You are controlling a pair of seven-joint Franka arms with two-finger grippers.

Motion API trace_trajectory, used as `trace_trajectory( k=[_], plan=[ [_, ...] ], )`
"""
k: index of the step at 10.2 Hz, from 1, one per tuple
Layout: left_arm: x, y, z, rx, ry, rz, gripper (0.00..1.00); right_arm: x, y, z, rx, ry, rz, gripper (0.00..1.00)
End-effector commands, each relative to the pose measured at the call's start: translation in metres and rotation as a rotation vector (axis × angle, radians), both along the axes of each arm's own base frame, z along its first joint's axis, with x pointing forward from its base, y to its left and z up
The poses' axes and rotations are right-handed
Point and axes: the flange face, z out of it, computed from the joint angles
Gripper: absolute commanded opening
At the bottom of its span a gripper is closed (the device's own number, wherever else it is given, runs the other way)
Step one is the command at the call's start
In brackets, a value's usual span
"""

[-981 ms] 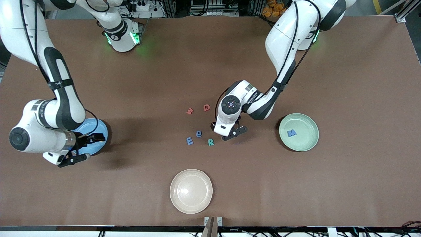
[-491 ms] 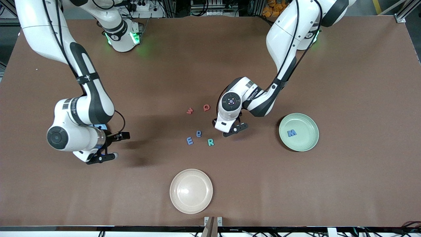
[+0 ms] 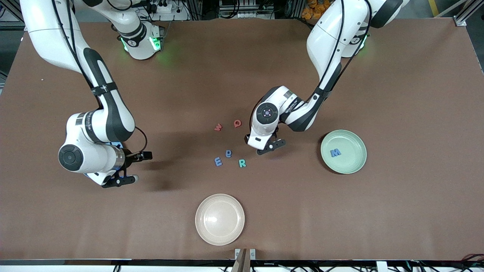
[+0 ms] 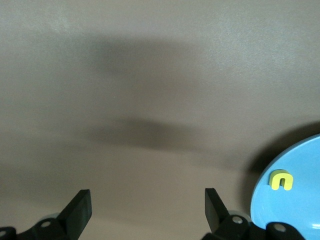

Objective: Sort upper and lower case letters into plates
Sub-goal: 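Release the u on the blue plate while the left gripper grasps yellow H, then place the H on the green plate while the right gripper reaches letters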

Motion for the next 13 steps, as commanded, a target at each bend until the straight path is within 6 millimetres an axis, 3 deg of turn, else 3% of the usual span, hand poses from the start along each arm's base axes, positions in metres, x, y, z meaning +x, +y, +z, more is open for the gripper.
trace_trajectory(
  k=[1,3,6,9,10,13],
  plan=[
    [-0.010,0.002,-0.008,0.013,0.009,0.020,0.71,-0.007,0.005,0.006,-0.003,0.006,-0.018,1.00],
    [-0.013,-0.001,-0.008,0.009,0.012,0.021,0.66,-0.007,0.006,0.006,-0.008,0.009,-0.035,1.00],
    [-0.013,-0.004,-0.005,0.004,0.011,0.036,0.61,-0.011,0.026,0.006,-0.019,0.011,-0.052,1.00],
    [-0.012,-0.005,-0.003,0.001,0.007,0.042,0.34,-0.014,0.047,0.007,-0.032,0.007,-0.084,1.00],
    [-0.012,-0.007,-0.002,-0.002,0.006,0.042,0.30,-0.015,0.056,0.005,-0.031,0.003,-0.086,1.00],
    [-0.001,0.002,0.007,-0.007,-0.005,0.025,0.24,-0.023,0.122,0.007,-0.025,-0.069,-0.061,1.00]
  ],
)
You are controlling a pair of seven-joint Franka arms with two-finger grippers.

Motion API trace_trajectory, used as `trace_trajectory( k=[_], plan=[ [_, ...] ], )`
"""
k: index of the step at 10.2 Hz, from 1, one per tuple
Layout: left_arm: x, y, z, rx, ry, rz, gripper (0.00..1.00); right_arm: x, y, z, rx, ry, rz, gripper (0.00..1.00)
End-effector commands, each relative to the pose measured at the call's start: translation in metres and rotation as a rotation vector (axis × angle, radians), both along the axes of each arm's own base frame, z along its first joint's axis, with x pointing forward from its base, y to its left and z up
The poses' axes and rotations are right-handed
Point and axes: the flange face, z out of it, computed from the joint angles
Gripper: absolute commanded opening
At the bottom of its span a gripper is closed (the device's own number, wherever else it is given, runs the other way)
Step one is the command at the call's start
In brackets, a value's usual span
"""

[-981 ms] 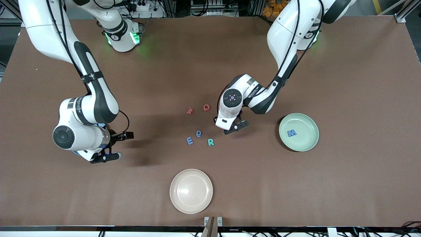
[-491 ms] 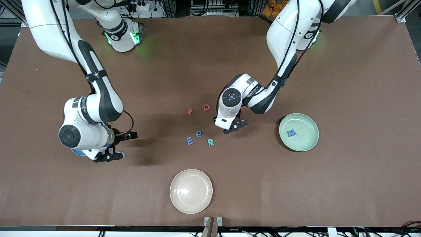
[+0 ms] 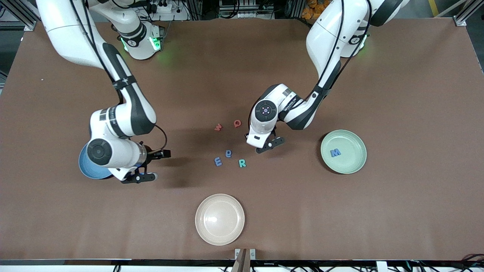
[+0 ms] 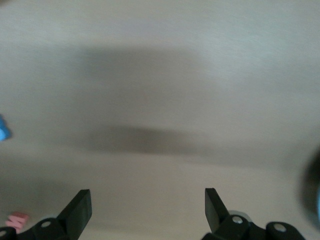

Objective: Sort upper and lower case letters into plates
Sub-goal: 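Place the H on the green plate while the right gripper reaches letters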

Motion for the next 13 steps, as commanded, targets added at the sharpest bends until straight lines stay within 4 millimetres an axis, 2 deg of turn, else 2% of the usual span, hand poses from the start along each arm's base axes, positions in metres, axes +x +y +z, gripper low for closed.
trace_trajectory(
  k=[1,3,6,8,11,12,13],
  plan=[
    [0.004,0.008,0.004,-0.007,0.001,-0.003,0.24,-0.012,0.051,0.002,0.009,-0.063,0.007,1.00],
    [0.005,0.009,0.006,-0.007,0.001,-0.001,0.24,-0.019,0.093,-0.020,0.028,-0.132,0.052,1.00],
    [0.007,0.009,0.007,-0.007,0.003,0.002,0.24,-0.034,0.142,-0.055,0.032,-0.160,-0.035,1.00],
    [0.012,0.016,0.009,0.006,0.015,-0.018,0.24,-0.034,0.157,-0.070,0.023,-0.149,-0.093,1.00],
    [0.044,0.060,0.043,0.001,0.056,-0.114,0.24,-0.037,0.193,-0.086,0.024,-0.153,-0.126,1.00],
    [0.054,0.081,0.053,0.003,0.080,-0.171,0.24,-0.038,0.195,-0.087,0.023,-0.153,-0.125,1.00],
    [0.068,0.112,0.067,0.004,0.101,-0.228,0.24,-0.037,0.196,-0.088,0.023,-0.159,-0.120,1.00]
  ],
)
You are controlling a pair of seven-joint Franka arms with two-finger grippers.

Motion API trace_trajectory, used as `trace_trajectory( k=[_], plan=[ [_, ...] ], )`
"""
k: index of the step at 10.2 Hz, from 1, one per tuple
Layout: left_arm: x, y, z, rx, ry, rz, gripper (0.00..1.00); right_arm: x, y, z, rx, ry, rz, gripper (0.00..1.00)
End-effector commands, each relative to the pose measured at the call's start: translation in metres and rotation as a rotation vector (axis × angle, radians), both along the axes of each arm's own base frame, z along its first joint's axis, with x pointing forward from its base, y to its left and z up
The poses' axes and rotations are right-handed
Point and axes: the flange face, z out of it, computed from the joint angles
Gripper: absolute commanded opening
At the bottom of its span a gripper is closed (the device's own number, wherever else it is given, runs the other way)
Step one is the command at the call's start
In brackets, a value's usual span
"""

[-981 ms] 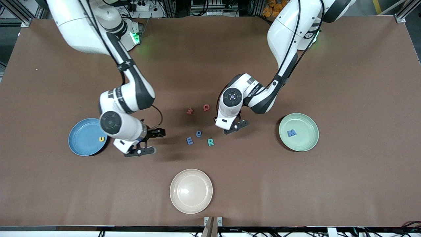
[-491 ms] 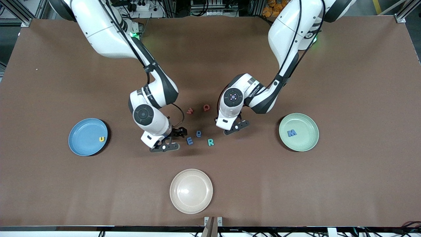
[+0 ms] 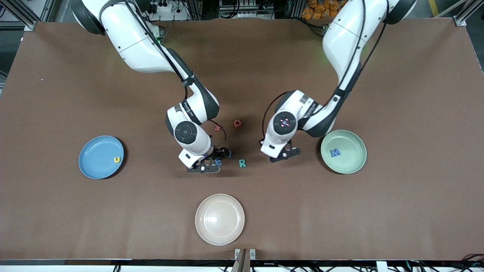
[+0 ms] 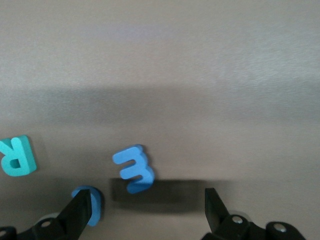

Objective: Sort upper and lower case letters into plates
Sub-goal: 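Place the H on the green plate while the right gripper reaches letters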

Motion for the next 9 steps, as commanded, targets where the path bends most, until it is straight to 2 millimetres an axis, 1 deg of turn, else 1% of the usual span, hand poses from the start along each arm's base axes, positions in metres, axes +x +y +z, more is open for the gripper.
trace_trajectory(
  k=[1,2,3,4,5,6,7,8,9],
  plan=[
    [0.023,0.069,0.042,-0.013,0.071,-0.121,0.25,0.008,0.011,-0.005,-0.007,-0.029,0.007,1.00],
    [0.035,0.108,0.057,-0.023,0.107,-0.187,0.25,0.008,0.012,-0.006,-0.015,-0.037,0.022,1.00],
    [0.044,0.142,0.063,-0.041,0.130,-0.240,0.25,0.008,0.012,-0.006,-0.026,-0.044,0.033,1.00],
    [0.045,0.168,0.059,-0.058,0.148,-0.293,0.25,0.007,0.012,-0.008,-0.030,-0.046,0.037,1.00],
    [0.046,0.184,0.056,-0.072,0.158,-0.363,0.25,0.008,0.011,-0.008,-0.037,-0.050,0.043,1.00],
    [0.049,0.219,0.048,-0.091,0.176,-0.388,0.25,0.007,0.011,-0.008,-0.050,-0.058,0.059,1.00],
    [0.048,0.247,0.039,-0.114,0.188,-0.425,0.25,0.007,0.011,-0.008,-0.056,-0.061,0.064,1.00],
    [0.046,0.252,0.036,-0.119,0.194,-0.431,0.43,0.007,0.011,-0.009,-0.058,-0.061,0.065,1.00],
    [0.045,0.251,0.034,-0.120,0.198,-0.430,0.99,0.007,0.011,-0.009,-0.059,-0.061,0.066,1.00]
  ],
)
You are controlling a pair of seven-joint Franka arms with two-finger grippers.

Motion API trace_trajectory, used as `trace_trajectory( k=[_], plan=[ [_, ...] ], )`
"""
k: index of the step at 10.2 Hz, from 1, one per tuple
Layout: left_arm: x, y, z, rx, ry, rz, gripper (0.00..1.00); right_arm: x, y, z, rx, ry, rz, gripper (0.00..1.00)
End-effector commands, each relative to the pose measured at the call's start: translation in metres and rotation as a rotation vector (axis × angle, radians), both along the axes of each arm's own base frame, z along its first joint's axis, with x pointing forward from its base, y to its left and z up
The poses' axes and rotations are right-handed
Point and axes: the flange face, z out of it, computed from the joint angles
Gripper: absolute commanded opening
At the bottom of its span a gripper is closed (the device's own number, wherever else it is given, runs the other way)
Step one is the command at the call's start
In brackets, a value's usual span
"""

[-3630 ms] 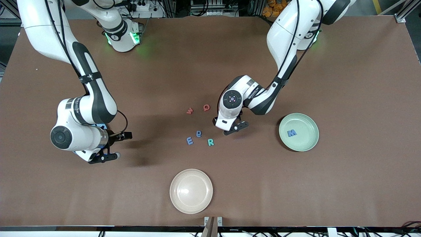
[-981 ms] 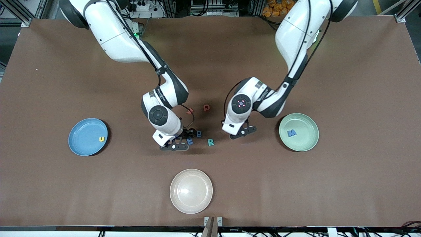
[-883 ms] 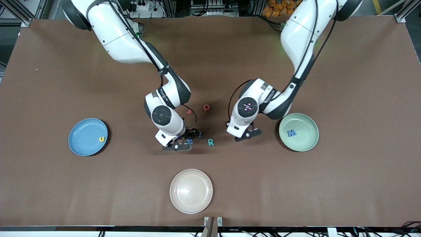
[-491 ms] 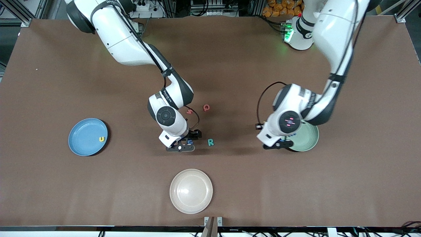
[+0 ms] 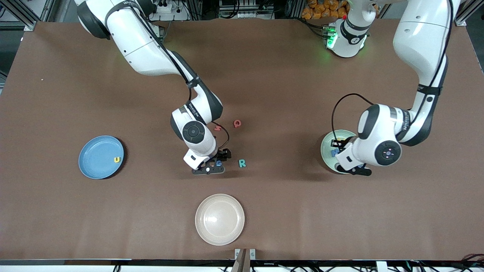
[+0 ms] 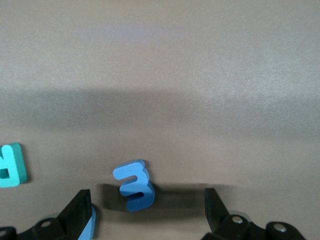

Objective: Sort upper and lower case letters into plates
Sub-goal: 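Place the H on the green plate while the right gripper reaches letters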

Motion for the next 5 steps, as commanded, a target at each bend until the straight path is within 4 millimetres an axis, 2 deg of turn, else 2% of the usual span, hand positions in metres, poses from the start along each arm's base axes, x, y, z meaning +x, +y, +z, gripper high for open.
trace_trajectory(
  k=[1,2,3,4,5],
  plan=[
    [-0.009,-0.011,0.007,-0.011,-0.008,-0.024,1.00,0.002,0.005,-0.005,-0.019,-0.017,0.008,1.00],
    [-0.009,-0.015,0.006,-0.008,-0.004,0.007,1.00,0.000,0.007,-0.007,-0.024,-0.016,0.013,1.00],
    [-0.009,-0.028,0.007,0.005,-0.011,0.030,1.00,-0.001,0.007,-0.009,-0.026,-0.014,0.012,1.00],
    [-0.006,-0.052,0.016,0.018,-0.036,0.060,1.00,-0.002,0.009,-0.010,-0.025,-0.013,0.014,1.00],
    [-0.007,-0.085,0.022,0.050,-0.058,0.128,1.00,-0.002,0.009,-0.012,-0.027,-0.011,0.013,1.00]
  ],
)
